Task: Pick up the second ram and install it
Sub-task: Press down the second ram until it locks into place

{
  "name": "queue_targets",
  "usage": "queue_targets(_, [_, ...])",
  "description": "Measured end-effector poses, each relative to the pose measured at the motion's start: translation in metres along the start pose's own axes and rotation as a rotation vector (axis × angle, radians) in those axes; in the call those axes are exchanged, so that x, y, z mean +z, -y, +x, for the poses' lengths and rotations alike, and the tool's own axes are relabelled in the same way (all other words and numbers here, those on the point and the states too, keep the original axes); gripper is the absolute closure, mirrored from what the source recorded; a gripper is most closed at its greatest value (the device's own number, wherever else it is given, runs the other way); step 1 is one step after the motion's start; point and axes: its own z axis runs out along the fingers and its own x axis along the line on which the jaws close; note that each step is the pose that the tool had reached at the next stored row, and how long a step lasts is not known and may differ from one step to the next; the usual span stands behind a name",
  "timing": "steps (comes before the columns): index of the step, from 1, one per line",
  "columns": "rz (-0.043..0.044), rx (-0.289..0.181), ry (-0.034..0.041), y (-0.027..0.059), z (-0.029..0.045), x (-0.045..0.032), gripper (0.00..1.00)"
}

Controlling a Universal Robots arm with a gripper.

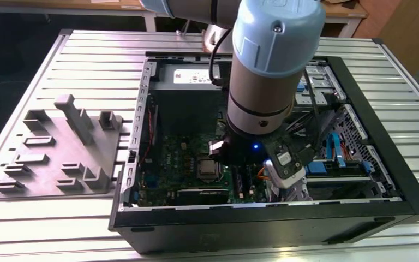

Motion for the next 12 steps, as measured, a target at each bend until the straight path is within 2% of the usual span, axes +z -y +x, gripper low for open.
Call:
queue_targets(5, [0.0001,0.0,0.0,0.0013,0.0,0.0,0.93])
queue_targets(9, [0.0001,0.0,0.0,0.0018,0.0003,0.0057,0.93])
queue_targets(12, [0.0005,0.0,-0.0001,0.002,0.0004,0.0068,0.93])
